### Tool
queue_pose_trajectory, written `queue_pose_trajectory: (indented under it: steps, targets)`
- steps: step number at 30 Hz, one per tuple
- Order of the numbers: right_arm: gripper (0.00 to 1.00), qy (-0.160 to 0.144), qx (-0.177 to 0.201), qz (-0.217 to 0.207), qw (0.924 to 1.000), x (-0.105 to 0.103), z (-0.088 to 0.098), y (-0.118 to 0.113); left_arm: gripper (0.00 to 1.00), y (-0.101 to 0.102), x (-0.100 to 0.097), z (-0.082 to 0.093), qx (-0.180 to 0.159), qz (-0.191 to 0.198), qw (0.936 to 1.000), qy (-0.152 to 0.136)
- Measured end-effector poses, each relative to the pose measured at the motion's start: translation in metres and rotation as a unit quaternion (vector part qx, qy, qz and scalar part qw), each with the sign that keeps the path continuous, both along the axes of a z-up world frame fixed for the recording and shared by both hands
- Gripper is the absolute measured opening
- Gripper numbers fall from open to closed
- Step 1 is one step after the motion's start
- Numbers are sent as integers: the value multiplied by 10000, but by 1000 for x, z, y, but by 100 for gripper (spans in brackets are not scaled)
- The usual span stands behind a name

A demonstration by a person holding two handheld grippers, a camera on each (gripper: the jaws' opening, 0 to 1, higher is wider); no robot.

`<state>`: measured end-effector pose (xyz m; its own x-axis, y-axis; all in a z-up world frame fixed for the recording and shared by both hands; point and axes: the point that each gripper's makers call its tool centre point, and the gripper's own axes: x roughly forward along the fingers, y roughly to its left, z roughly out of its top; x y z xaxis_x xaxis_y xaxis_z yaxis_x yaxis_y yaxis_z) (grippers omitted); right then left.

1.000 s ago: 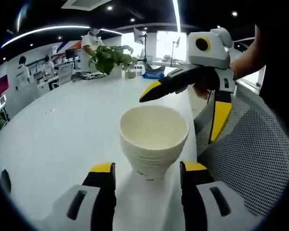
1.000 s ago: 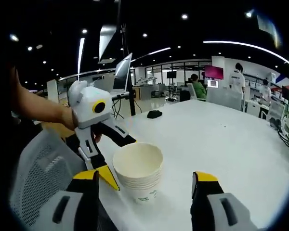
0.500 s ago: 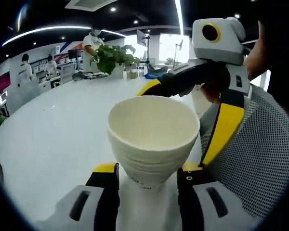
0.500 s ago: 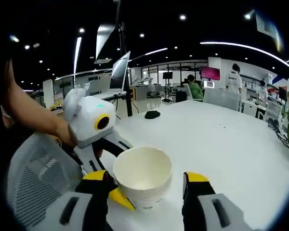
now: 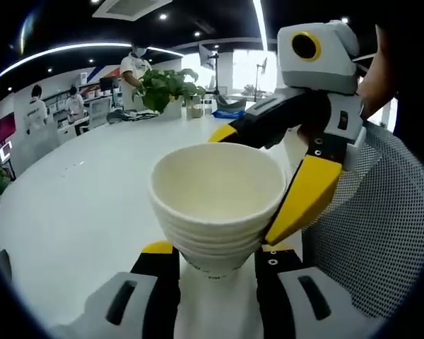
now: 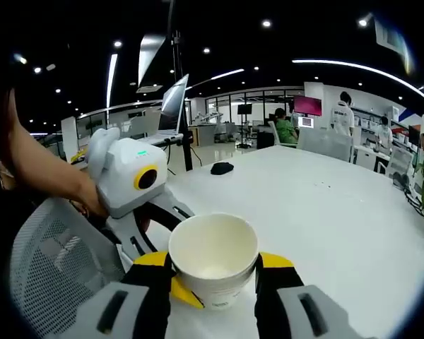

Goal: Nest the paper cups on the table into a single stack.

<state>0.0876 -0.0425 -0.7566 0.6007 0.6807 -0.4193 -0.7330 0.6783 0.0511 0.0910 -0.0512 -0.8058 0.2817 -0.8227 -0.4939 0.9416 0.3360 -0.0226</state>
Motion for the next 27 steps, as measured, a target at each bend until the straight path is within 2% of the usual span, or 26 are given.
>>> queue_pose_trajectory:
  steps: [9, 17, 21, 23, 27]
  targets:
    - [45, -162, -72, 219, 9996, 25, 10, 8, 40, 5, 26, 7, -100, 277, 9995, 58]
    - [45, -119, 101, 286, 9995, 53, 15, 10, 40, 9, 52, 17, -39, 370, 9993, -60]
    - [45, -147, 137, 271, 9994, 65, 15, 11, 40, 10, 65, 16, -26, 383, 9992, -88]
    - [45, -135, 203, 225, 9995, 74, 14, 12, 40, 16, 79, 13, -4, 392, 9992, -88]
    - [45, -131, 226, 220, 9994, 89, 10, 13, 39, 15, 89, 11, 44, 411, 9991, -82]
